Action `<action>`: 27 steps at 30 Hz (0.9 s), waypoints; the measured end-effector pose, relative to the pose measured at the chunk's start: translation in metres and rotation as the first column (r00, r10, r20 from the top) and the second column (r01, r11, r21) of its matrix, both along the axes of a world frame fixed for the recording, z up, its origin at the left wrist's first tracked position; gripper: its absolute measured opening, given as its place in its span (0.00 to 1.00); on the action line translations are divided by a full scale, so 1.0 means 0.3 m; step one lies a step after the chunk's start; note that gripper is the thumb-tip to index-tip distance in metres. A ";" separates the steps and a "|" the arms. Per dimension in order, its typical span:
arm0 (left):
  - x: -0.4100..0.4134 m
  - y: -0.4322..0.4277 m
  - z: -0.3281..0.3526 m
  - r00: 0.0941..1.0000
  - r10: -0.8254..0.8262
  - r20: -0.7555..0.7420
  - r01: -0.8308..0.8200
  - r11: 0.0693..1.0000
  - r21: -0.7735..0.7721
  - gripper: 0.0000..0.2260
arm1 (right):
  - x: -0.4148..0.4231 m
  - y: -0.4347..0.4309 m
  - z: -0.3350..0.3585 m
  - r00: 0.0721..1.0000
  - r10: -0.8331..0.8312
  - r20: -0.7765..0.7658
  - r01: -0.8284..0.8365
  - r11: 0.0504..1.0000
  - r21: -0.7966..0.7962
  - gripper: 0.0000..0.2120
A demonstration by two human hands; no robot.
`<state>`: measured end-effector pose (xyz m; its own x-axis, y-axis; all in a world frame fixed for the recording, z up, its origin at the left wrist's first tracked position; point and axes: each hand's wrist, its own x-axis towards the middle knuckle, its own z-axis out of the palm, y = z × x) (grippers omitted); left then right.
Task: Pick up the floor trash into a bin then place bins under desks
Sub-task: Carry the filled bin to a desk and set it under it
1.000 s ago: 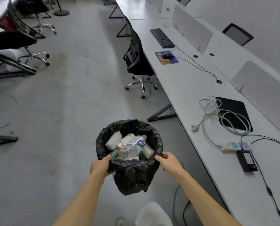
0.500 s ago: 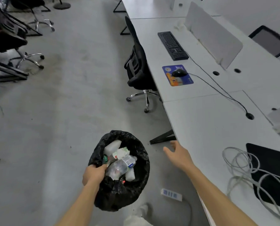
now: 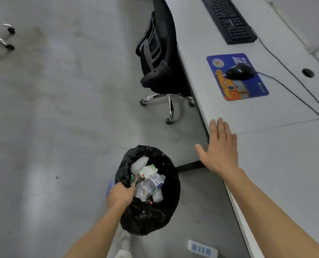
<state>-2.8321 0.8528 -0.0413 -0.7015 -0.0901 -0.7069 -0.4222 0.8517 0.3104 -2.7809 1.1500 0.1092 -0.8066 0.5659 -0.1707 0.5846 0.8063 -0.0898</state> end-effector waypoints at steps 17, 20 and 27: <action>-0.050 0.359 -0.579 0.867 0.364 0.341 -0.455 0.857 0.242 0.20 | -0.106 0.045 -0.146 1.000 0.003 -0.030 0.004 0.966 0.259 0.42; -0.021 0.328 -0.827 0.866 0.379 0.325 -0.455 0.868 0.201 0.31 | -0.108 0.052 -0.147 1.000 -0.003 -0.021 0.009 0.966 0.258 0.42; -0.007 0.321 -0.769 0.801 0.394 0.452 -0.481 0.872 0.091 0.46 | -0.111 0.050 -0.140 1.000 -0.001 -0.023 0.007 0.970 0.243 0.42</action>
